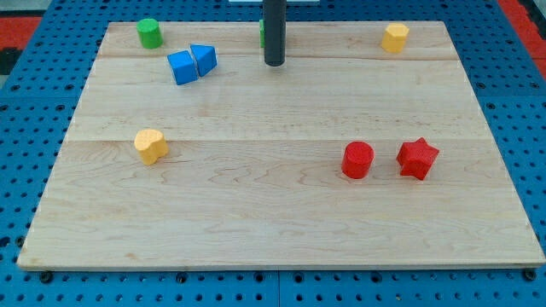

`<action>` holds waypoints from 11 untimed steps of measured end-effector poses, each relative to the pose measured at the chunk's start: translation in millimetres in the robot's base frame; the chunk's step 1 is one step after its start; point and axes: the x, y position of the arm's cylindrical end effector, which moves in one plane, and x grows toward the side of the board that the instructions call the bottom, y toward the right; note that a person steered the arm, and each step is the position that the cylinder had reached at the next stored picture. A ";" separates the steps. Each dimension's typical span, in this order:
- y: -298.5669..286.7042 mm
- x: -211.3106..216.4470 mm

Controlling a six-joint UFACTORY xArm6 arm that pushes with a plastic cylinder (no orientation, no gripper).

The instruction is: Move your arm closer to the green circle

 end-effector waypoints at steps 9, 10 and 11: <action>-103.4 -33.4; -120.5 -34.6; -143.1 -34.6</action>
